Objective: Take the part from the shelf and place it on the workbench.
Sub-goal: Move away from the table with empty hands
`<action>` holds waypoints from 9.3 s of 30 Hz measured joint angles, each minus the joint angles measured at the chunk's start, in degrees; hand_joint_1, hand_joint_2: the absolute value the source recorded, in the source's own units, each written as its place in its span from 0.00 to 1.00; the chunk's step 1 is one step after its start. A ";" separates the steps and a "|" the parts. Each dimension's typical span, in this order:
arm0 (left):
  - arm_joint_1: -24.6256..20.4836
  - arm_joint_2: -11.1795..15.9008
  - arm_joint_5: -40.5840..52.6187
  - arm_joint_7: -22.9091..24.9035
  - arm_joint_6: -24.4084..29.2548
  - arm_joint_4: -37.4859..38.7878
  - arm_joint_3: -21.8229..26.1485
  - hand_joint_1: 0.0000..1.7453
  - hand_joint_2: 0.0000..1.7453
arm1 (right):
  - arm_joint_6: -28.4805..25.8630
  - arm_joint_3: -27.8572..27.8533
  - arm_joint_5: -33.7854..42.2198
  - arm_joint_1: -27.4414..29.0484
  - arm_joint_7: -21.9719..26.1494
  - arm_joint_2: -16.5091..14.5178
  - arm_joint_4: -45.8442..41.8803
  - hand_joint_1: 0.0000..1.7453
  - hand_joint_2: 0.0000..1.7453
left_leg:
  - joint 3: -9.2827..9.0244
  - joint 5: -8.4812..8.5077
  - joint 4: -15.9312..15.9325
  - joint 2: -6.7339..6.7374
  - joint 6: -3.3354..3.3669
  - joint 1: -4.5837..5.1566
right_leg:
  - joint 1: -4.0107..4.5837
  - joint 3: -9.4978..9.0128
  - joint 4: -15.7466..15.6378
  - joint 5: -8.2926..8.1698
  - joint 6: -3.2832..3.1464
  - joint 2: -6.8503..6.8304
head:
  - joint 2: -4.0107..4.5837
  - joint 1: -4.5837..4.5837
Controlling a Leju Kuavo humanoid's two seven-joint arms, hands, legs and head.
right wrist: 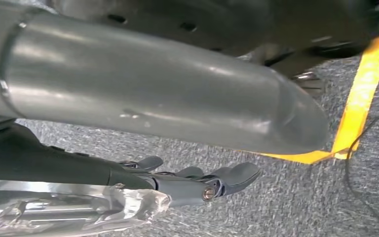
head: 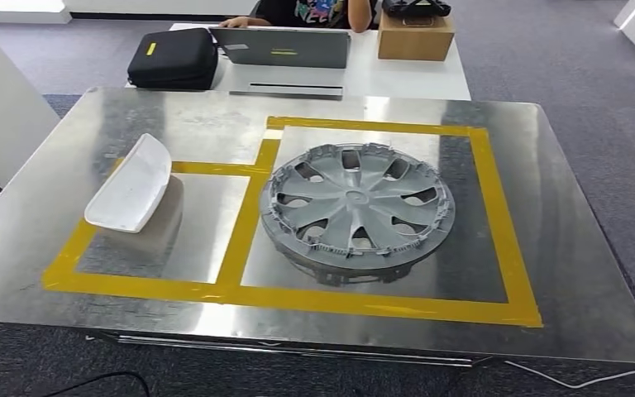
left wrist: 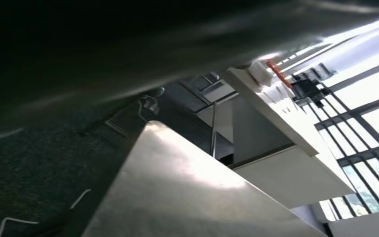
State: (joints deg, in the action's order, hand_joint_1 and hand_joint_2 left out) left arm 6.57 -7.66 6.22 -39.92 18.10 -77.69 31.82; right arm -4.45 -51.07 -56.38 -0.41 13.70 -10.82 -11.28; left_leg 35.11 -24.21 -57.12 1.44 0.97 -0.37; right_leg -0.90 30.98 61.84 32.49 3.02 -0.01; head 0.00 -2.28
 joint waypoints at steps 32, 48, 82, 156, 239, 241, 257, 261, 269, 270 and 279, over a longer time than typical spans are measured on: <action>-6.50 1.48 5.36 -0.16 0.77 32.13 16.97 0.00 0.00 | 0.06 -2.15 -1.28 -0.52 0.02 -1.14 0.07 0.00 0.00 | 0.47 1.94 1.53 -0.52 0.07 0.75 | 0.89 -5.43 -3.59 -0.82 -1.08 -0.06 | 0.00 0.64; -6.80 1.95 9.23 3.78 -2.81 34.74 16.72 0.00 0.00 | 0.69 -2.31 -1.97 -0.44 -0.52 -1.21 0.13 0.00 0.00 | -9.05 -5.55 0.12 -1.42 -1.09 0.51 | 1.78 1.79 -6.15 -7.14 -3.43 -0.31 | 0.00 1.07; -7.88 2.61 24.34 24.40 -13.17 63.86 5.72 0.00 0.00 | 3.64 -2.02 -4.34 0.17 -2.25 0.22 0.13 0.00 0.00 | -5.44 -3.83 1.16 0.80 -1.08 0.01 | 0.77 -0.93 -5.76 -4.00 -1.61 -5.53 | 0.00 1.17; -9.55 -3.33 31.92 26.11 -6.55 65.34 8.57 0.00 0.00 | -0.84 -0.23 -7.45 -0.54 -6.36 -2.16 0.25 0.00 0.00 | -4.02 -2.65 0.44 -7.21 0.87 0.83 | 0.44 0.54 -3.37 -4.08 -2.18 3.96 | 0.00 0.95; -6.48 3.37 28.15 27.60 -12.83 65.16 26.24 0.00 0.00 | 3.28 6.08 -19.21 0.76 -2.94 8.30 0.45 0.00 0.00 | -4.05 -2.89 0.83 -0.58 0.46 0.00 | 0.48 -1.45 -1.97 0.88 -0.98 -3.04 | 0.00 2.11; -6.82 3.37 28.14 26.77 -12.78 65.14 26.73 0.00 0.00 | 3.13 6.07 -18.71 0.82 -2.04 8.29 0.46 0.00 0.00 | -3.78 -2.77 0.81 -1.84 0.69 -0.01 | 0.31 2.40 6.13 4.86 -0.81 -0.58 | 0.00 1.96; -5.13 -0.21 44.20 17.49 -15.74 64.43 23.64 0.00 0.00 | 0.28 -1.61 -9.85 0.42 3.70 3.07 0.26 0.00 0.00 | 3.56 -9.79 -13.56 -2.36 -2.59 -0.09 | 0.09 -2.28 -5.97 -2.79 -3.42 -1.21 | 0.00 2.91; -5.07 -0.21 45.81 17.46 -16.00 64.43 23.23 0.00 0.00 | 0.44 -2.57 -10.08 -0.02 3.58 2.87 0.24 0.00 0.00 | 0.41 -6.17 -9.45 -0.82 -2.04 0.00 | 0.58 -2.35 -5.95 -2.30 -3.55 -4.38 | 0.00 2.93; -5.21 -0.21 46.52 17.68 -16.02 64.39 22.87 0.00 0.00 | 0.52 -3.17 -10.45 -0.88 3.57 2.36 0.15 0.00 0.00 | -4.67 -3.13 1.32 0.52 0.42 0.50 | 0.92 -2.43 -3.20 0.37 -1.73 -4.18 | 0.00 2.60; -5.29 -0.23 46.60 17.70 -16.03 64.38 22.87 0.00 0.00 | 0.52 -3.19 -10.52 -0.84 3.52 2.36 0.13 0.00 0.00 | -4.64 -3.00 1.41 -0.13 0.59 0.33 | 0.67 -0.82 -0.02 2.10 -1.44 -2.15 | 0.00 2.52; -5.66 -0.79 47.99 17.89 -15.91 64.27 22.90 0.00 0.00 | 0.56 -3.22 -11.58 -0.52 2.58 2.26 0.08 0.00 0.00 | -4.60 -3.85 0.34 -7.16 -0.85 -0.19 | -1.00 -0.72 -3.29 -2.38 -0.15 4.29 | 0.00 2.19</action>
State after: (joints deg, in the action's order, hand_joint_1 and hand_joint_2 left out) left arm 0.91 -8.44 54.21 -22.03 2.19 -13.42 54.72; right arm -3.89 -54.29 -67.96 -0.93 16.28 -8.56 -11.20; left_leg 30.51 -28.06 -56.78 -5.71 0.12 -0.56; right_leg -1.90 30.25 58.55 30.11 2.87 4.27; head 0.00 -0.09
